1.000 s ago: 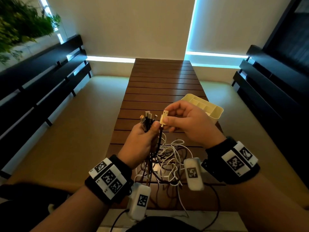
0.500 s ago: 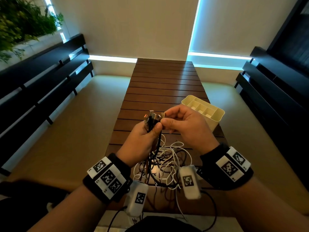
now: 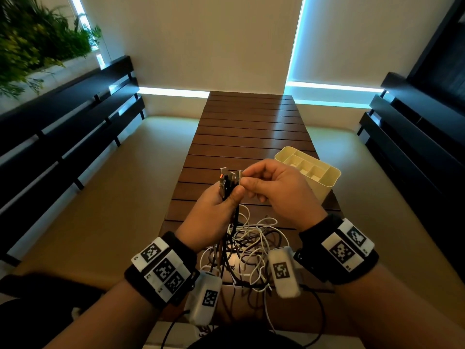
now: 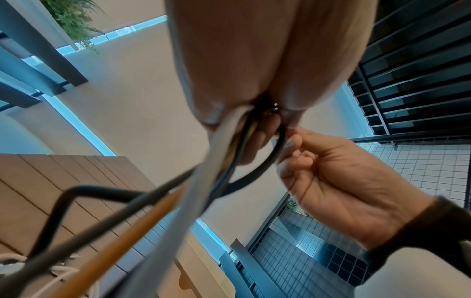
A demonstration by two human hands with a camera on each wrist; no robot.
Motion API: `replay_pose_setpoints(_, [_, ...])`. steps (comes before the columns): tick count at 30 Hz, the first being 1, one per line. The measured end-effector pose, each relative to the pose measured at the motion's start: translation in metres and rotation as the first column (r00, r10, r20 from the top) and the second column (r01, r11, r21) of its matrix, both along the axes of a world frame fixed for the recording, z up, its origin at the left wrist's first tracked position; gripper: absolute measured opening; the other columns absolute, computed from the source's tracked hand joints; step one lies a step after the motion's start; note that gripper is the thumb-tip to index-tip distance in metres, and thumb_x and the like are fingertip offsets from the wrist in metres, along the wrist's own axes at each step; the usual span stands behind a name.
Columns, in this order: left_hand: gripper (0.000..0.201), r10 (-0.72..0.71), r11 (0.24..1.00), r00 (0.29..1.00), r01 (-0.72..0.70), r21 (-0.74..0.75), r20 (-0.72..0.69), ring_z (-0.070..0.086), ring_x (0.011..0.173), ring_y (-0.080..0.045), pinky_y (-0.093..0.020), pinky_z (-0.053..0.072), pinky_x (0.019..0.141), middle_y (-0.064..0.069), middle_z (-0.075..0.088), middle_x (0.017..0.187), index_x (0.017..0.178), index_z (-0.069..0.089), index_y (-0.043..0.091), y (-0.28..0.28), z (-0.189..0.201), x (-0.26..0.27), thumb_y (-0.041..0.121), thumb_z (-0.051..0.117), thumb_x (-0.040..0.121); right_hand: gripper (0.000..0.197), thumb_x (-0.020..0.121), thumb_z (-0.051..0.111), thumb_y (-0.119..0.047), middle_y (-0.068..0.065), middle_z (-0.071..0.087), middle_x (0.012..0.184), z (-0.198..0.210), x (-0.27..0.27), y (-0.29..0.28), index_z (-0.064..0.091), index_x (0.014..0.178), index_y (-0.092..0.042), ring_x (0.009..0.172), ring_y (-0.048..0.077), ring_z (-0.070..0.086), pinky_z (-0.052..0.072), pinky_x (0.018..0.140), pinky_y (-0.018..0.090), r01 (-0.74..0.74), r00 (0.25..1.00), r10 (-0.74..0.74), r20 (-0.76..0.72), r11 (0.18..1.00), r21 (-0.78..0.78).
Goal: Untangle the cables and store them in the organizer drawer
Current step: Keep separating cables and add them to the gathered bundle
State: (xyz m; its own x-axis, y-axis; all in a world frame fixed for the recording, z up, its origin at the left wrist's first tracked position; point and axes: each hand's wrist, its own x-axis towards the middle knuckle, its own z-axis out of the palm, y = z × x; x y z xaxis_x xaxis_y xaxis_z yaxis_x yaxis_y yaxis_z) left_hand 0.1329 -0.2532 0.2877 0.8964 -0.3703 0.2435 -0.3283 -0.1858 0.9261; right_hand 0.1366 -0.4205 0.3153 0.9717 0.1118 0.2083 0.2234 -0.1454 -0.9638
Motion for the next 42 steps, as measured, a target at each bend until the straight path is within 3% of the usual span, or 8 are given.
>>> replay_pose_setpoints(5, [0.035, 0.017, 0.998, 0.999, -0.019, -0.060, -0.036, 0.063, 0.079, -0.006, -0.019, 0.052, 0.072, 0.003, 0.067, 0.086, 0.102, 0.064, 0.010, -0.003, 0.001, -0.003, 0.039, 0.044, 0.097, 0.013, 0.086, 0.074, -0.011, -0.001, 0.071, 0.074, -0.003, 0.001, 0.001, 0.069, 0.090, -0.022, 0.066, 0.013, 0.065, 0.047, 0.055, 0.022, 0.007, 1.000, -0.008, 0.016, 1.000, 0.024])
replay_pose_setpoints(11, [0.035, -0.091, 0.949, 0.950, -0.008, -0.316, -0.300, 0.070, 0.077, -0.026, -0.034, 0.061, 0.069, -0.018, 0.068, 0.090, 0.115, 0.055, -0.004, -0.005, 0.003, -0.003, 0.026, 0.046, 0.100, 0.013, 0.086, 0.074, -0.011, 0.002, 0.072, 0.082, -0.005, 0.001, 0.003, 0.070, 0.091, -0.022, 0.072, 0.015, 0.068, 0.056, 0.067, 0.027, 0.027, 0.999, -0.028, 0.029, 0.999, 0.036])
replay_pose_setpoints(15, [0.022, -0.109, 0.940, 0.940, -0.007, -0.340, -0.322, 0.048, 0.052, -0.011, -0.025, 0.044, 0.052, -0.002, 0.052, 0.065, 0.090, 0.053, 0.007, -0.004, 0.006, -0.002, 0.021, 0.043, 0.103, 0.014, 0.086, 0.075, -0.013, -0.007, 0.069, 0.081, -0.006, 0.002, 0.004, 0.069, 0.093, -0.023, 0.069, -0.001, 0.062, 0.050, 0.064, 0.016, 0.058, 0.996, -0.057, 0.071, 0.998, -0.004])
replay_pose_setpoints(20, [0.021, -0.117, 0.897, 0.936, -0.044, -0.440, -0.332, 0.030, 0.051, -0.011, -0.029, 0.024, 0.053, 0.002, 0.037, 0.062, 0.082, 0.050, 0.012, -0.004, 0.014, -0.001, 0.028, 0.048, 0.096, 0.016, 0.089, 0.071, -0.023, -0.007, 0.067, 0.092, -0.016, 0.001, 0.013, 0.065, 0.104, -0.026, 0.079, 0.005, 0.061, 0.049, 0.068, 0.020, 0.100, 0.995, -0.100, -0.001, 0.992, 0.072])
replay_pose_setpoints(28, [0.030, -0.104, 0.870, 0.945, -0.065, -0.489, -0.311, 0.026, 0.046, -0.011, -0.022, 0.031, 0.043, 0.003, 0.032, 0.058, 0.081, 0.048, 0.013, 0.010, 0.017, 0.008, 0.039, 0.055, 0.094, 0.024, 0.093, 0.063, -0.026, 0.007, 0.068, 0.104, -0.041, -0.014, 0.026, 0.061, 0.113, -0.012, 0.096, 0.017, 0.067, 0.054, 0.086, 0.032, -0.348, 0.890, 0.347, -0.295, 0.936, 0.050])
replay_pose_setpoints(33, [0.040, -0.072, 0.911, 0.964, -0.041, -0.410, -0.256, 0.022, 0.044, -0.012, -0.022, 0.027, 0.042, 0.003, 0.027, 0.055, 0.068, 0.043, 0.022, 0.016, 0.018, 0.007, 0.045, 0.071, 0.086, 0.002, 0.096, 0.061, -0.019, 0.001, 0.068, 0.091, -0.050, -0.017, 0.031, 0.062, 0.095, -0.021, 0.088, 0.023, 0.068, 0.055, 0.089, 0.040, -0.378, 0.882, 0.372, -0.288, 0.925, 0.037])
replay_pose_setpoints(37, [0.035, -0.020, 0.892, 0.953, -0.119, -0.436, -0.301, 0.021, 0.046, -0.012, -0.023, 0.024, 0.044, 0.003, 0.027, 0.057, 0.071, 0.040, 0.022, 0.021, 0.029, 0.004, 0.038, 0.061, 0.094, 0.024, 0.094, 0.059, -0.043, -0.008, 0.061, 0.077, -0.066, -0.018, 0.022, 0.059, 0.082, -0.022, 0.075, 0.015, 0.061, 0.053, 0.079, 0.035, -0.403, 0.880, 0.365, -0.304, 0.912, -0.071])
replay_pose_setpoints(42, [0.032, 0.077, 0.849, 0.936, -0.241, -0.470, -0.342, 0.026, 0.047, -0.009, -0.021, 0.028, 0.043, 0.006, 0.030, 0.057, 0.072, 0.041, 0.021, 0.053, 0.045, 0.009, 0.037, 0.052, 0.097, 0.025, 0.097, 0.057, -0.033, -0.007, 0.057, 0.070, -0.097, -0.021, -0.006, 0.056, 0.076, -0.019, 0.068, 0.013, 0.056, 0.050, 0.078, 0.036, -0.336, 0.854, 0.262, -0.449, 0.937, -0.091])
